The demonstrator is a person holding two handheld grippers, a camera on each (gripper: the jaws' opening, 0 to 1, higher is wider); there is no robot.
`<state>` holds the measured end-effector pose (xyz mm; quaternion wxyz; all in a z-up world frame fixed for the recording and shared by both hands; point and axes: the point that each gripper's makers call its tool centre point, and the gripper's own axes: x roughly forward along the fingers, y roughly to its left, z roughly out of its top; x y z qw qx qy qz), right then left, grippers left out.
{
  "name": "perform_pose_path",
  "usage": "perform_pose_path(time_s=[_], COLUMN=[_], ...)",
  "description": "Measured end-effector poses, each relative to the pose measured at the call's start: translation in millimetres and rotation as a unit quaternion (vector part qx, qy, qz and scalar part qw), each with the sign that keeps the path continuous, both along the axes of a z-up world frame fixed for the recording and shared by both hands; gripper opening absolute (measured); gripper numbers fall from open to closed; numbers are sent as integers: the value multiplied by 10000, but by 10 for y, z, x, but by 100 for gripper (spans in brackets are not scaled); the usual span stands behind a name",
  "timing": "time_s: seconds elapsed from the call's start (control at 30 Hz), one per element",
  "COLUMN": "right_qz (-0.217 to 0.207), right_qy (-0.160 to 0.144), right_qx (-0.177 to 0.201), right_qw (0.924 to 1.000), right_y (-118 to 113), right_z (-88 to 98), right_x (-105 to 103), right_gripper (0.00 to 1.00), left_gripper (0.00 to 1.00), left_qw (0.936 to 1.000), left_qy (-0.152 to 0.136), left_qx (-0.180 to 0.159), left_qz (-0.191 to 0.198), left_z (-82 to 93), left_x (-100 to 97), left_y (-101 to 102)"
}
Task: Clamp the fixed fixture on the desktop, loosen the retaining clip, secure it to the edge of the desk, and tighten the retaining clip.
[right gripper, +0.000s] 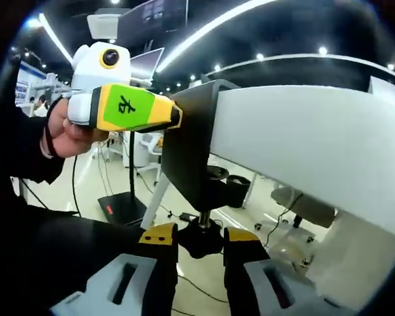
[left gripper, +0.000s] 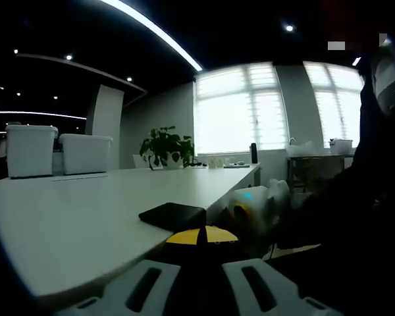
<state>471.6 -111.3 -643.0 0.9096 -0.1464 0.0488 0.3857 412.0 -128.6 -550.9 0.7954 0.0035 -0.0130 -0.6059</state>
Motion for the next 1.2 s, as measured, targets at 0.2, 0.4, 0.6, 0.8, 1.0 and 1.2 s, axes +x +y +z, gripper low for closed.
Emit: perform_pose_path(time_s=[0.2, 0.4, 0.6, 0.8, 1.0, 1.2], right_qz=[36, -1312, -2444, -3193, -3201, -2816], right_qy=[-72, -9, 289, 269, 114, 244], right_qx=[-25, 506, 1193, 1311, 979, 959], right_qw=[10000, 9901, 9619, 9382, 9423, 9544], right_y=[-10, -196, -260, -281, -183, -133], right_z=[-11, 24, -45, -62, -21, -24], right_x=[-53, -34, -36, 29, 7, 16], right_gripper=[25, 33, 50, 34, 23, 22], left_gripper=[2, 2, 2, 2, 2, 2], left_qw=[10000, 10000, 10000, 10000, 10000, 9999], left_qy=[24, 22, 27, 15, 14, 42], left_qx=[5, -11, -51, -44, -49, -112], left_qz=[27, 30, 44, 59, 78, 73], left_z=[2, 4, -8, -5, -1, 3], left_x=[-3, -4, 11, 12, 9, 5], left_y=[0, 2, 16, 18, 17, 19])
